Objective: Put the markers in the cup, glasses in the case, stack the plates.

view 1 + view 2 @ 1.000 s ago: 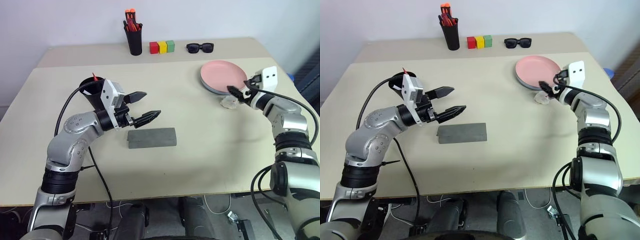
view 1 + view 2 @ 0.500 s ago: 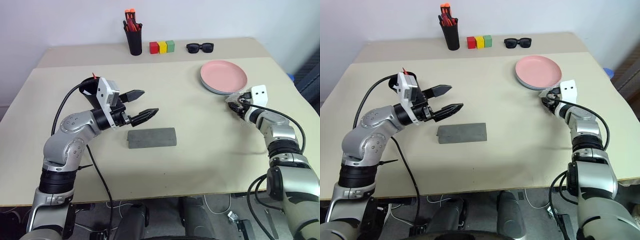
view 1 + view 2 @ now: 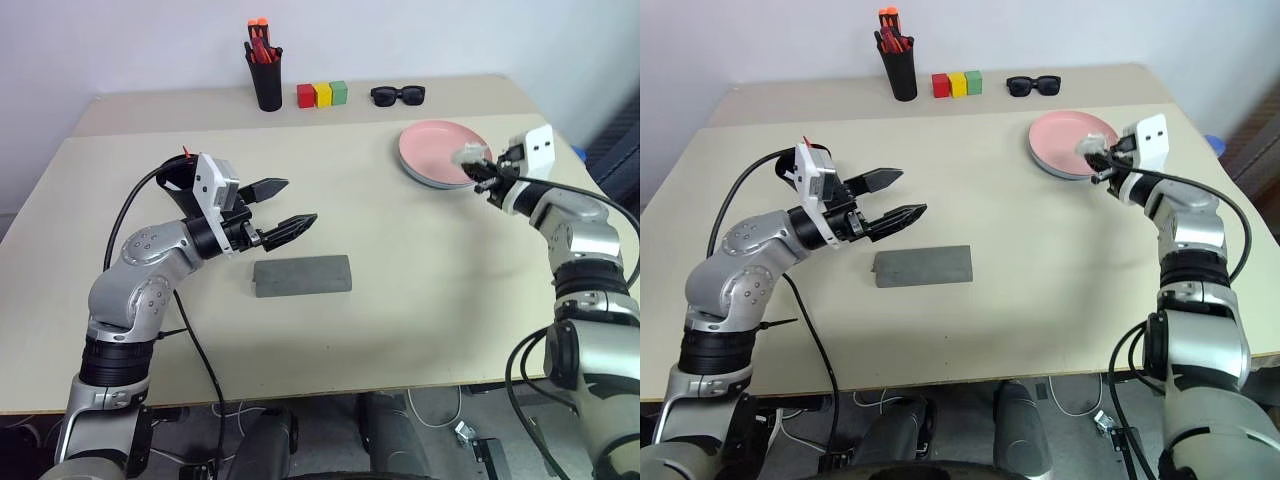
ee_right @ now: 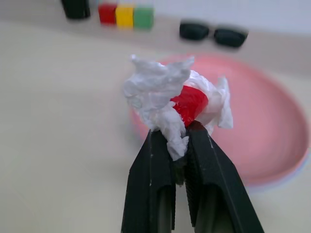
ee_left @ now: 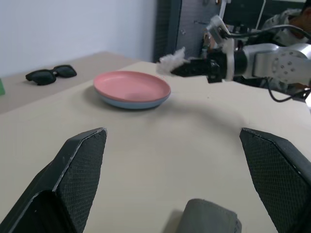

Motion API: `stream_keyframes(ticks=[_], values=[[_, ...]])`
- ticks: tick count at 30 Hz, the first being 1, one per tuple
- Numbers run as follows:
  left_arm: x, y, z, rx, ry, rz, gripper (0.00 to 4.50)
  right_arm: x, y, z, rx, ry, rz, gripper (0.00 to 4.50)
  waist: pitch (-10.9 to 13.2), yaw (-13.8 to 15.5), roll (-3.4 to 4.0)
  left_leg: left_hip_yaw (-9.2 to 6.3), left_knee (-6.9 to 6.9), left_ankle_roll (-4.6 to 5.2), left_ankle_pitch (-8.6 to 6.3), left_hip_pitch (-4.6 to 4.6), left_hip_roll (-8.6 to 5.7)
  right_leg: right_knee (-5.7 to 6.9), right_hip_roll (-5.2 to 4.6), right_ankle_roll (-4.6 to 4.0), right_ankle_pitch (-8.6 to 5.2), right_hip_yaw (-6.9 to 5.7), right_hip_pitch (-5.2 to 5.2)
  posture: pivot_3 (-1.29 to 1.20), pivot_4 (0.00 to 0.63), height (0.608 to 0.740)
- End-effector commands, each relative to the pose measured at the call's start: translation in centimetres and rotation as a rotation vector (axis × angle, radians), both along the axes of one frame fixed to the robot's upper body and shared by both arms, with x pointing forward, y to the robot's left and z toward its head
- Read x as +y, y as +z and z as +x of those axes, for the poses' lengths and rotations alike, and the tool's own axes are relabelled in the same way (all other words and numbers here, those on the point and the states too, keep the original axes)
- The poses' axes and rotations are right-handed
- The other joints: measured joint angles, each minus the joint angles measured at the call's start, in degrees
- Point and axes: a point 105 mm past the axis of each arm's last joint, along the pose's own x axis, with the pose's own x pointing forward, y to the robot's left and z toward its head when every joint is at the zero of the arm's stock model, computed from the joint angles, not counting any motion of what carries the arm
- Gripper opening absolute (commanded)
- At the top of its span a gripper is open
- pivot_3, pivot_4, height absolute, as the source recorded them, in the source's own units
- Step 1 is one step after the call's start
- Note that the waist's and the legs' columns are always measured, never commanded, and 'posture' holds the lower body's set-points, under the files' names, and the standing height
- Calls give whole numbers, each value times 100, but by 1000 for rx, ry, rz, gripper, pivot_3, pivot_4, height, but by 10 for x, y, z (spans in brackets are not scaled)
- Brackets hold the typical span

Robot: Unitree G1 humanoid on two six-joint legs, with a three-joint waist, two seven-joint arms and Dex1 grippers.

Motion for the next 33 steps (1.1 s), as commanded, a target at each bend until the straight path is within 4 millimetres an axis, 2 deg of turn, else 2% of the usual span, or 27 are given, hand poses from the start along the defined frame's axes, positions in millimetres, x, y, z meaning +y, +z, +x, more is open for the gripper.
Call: stream_keyframes(ticks=[1,3,6,9,10,12,14,16,18,22,23,25,27,31,33], values=[[2,12,0,-57,14,-7,4500,11,3,16,-28,-76,0,398,-1,-5,-1,0,0,0,0,0,0,-1,0,0,0,0,0,0,150,740],[2,13,-1,-59,20,-7,4500,16,0,22,-19,-110,-14,1172,-1,-6,-1,0,-1,-2,1,0,1,-2,0,-1,0,0,0,0,150,740],[4,13,-2,-59,32,-9,4500,21,-3,26,-22,-135,-59,2686,0,23,-1,-3,-2,-4,2,-7,-1,-4,-1,-1,0,0,-3,0,150,740],[8,13,-5,-56,48,-12,4500,17,-2,27,-39,-175,-132,4209,0,13,-1,-4,-2,-4,2,-12,-5,-12,-4,0,1,0,-4,0,150,740],[8,13,-5,-55,50,-16,4500,15,-2,27,-43,-182,-144,4421,0,8,-1,-4,-2,-4,2,-12,-5,-12,-4,0,1,0,-4,0,150,740],[11,12,-6,-55,66,-16,4500,8,5,25,-61,-203,-109,4421,0,3,0,-4,-4,-4,2,-11,-4,-11,-3,0,1,0,-6,0,150,740],[14,11,-6,-57,78,-15,4500,9,14,22,-87,-146,-37,4421,0,3,-1,-4,-4,-4,2,-9,-3,-8,-2,0,1,0,-5,0,150,740],[18,11,-6,-68,87,-9,4500,23,22,16,-122,10,49,4421,0,-8,0,-4,-3,-4,2,-8,-2,-8,0,0,1,0,-4,0,150,740],[21,12,-9,-76,86,-5,4500,41,24,0,-134,226,93,4421,0,-11,0,-3,-5,-3,2,-8,0,-9,2,0,1,0,-4,0,150,740],[26,14,-29,-61,3,-3,4500,65,43,-67,-247,579,181,4421,0,18,3,-13,-10,1,-1,-9,3,-10,3,1,0,-5,-4,0,150,740],[26,14,-32,-49,-11,-5,4500,67,45,-77,-230,622,214,4421,0,23,3,-17,-10,1,-1,-15,3,-9,3,1,0,-5,-7,0,150,740],[33,7,-48,-26,-53,35,4500,79,43,-122,-124,833,216,4421,5,45,12,-16,-1,5,-3,-17,-3,-9,-4,1,0,-5,-7,0,150,740],[40,-3,-59,-30,-66,99,4500,91,36,-156,-29,962,173,4421,3,56,16,-17,-1,43,-24,-12,-3,-8,-7,1,0,-5,-3,0,150,740],[57,-13,-68,-69,-31,155,4500,104,24,-184,22,1013,67,4421,0,41,13,-9,-2,44,-26,20,10,-12,8,-2,-3,-5,30,0,150,740],[68,-16,-76,-56,-41,173,4500,105,14,-188,19,978,1,4421,1,46,11,-7,-3,44,-26,61,14,-17,11,-5,-5,-5,70,0,150,740]])
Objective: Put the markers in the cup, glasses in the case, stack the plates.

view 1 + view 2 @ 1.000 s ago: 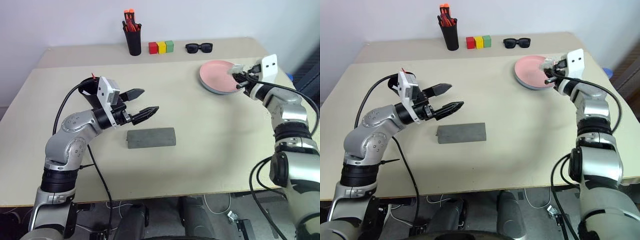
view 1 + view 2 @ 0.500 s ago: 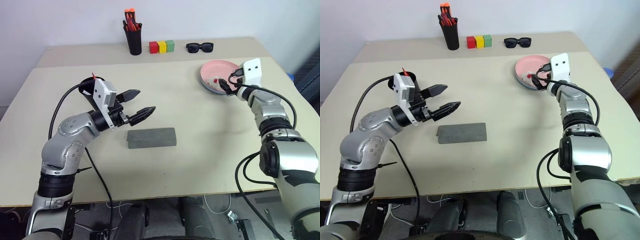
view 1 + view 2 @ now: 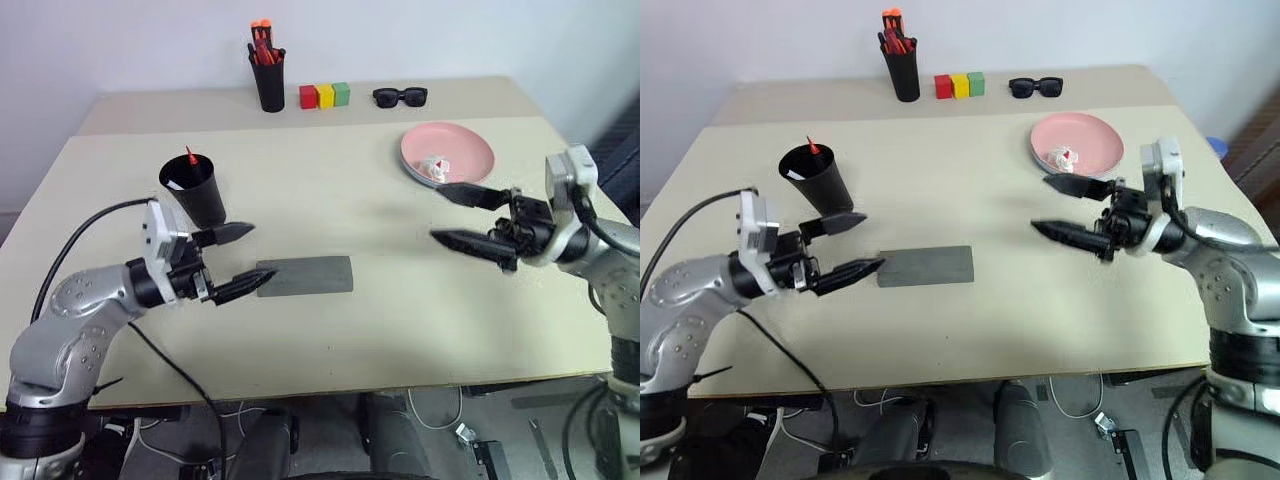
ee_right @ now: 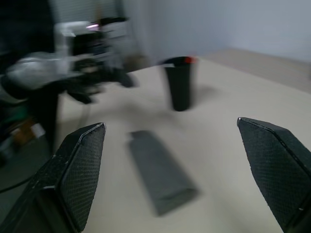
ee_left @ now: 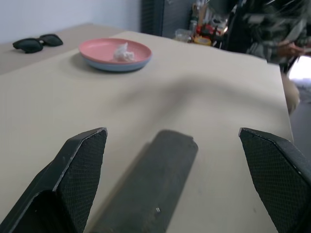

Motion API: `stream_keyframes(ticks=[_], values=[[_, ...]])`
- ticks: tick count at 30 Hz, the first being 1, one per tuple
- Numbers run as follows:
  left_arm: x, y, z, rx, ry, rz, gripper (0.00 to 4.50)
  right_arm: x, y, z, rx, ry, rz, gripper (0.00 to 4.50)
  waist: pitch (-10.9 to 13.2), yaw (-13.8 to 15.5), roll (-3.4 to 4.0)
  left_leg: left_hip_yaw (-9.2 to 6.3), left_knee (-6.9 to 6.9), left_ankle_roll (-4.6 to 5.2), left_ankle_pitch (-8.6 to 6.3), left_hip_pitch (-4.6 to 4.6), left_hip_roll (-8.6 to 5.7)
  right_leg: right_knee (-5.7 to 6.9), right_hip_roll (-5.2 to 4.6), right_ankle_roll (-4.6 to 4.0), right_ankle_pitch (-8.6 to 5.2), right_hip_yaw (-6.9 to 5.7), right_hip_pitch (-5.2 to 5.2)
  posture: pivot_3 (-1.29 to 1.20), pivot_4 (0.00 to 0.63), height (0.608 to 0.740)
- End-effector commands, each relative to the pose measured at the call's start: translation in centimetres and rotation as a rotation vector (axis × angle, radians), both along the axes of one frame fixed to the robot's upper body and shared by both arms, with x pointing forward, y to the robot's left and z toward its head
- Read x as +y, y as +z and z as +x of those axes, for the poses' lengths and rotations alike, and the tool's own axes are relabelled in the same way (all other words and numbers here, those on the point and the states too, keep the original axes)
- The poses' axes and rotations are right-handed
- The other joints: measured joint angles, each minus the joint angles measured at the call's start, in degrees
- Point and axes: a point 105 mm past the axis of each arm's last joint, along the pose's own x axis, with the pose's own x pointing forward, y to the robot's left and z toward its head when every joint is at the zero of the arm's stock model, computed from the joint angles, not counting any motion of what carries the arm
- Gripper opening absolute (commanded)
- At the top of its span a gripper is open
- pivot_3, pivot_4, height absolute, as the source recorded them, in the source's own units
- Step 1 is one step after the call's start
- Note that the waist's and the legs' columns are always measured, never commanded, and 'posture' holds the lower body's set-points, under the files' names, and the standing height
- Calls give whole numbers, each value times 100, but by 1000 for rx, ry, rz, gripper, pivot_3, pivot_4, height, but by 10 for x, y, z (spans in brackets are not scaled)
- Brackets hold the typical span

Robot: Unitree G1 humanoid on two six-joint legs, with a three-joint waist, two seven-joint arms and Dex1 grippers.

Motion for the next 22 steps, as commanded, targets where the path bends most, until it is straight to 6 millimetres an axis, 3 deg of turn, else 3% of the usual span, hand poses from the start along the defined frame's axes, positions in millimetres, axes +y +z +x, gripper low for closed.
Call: stream_keyframes(ticks=[1,6,11,22], values=[[15,13,-11,-82,-8,46,4500,-1,-3,-7,-83,-29,-78,4421,0,9,-1,3,-1,2,-2,23,2,-2,1,-14,-11,0,24,0,150,740],[26,0,-15,-50,-43,98,4500,-12,-17,-16,-79,-58,-163,4421,-1,137,-1,15,7,3,-1,28,0,-5,-5,-16,-11,4,31,0,150,740],[35,-4,-6,6,-46,68,4500,-26,-24,-20,-57,-110,-217,4421,-1,158,-2,14,5,5,-2,22,1,-6,-4,-13,-9,2,24,0,150,740],[29,-3,7,-215,27,100,4500,-25,-18,-14,-85,-122,-244,4421,0,156,-4,14,2,5,-3,23,4,-6,-4,-12,-9,2,24,0,150,740]])
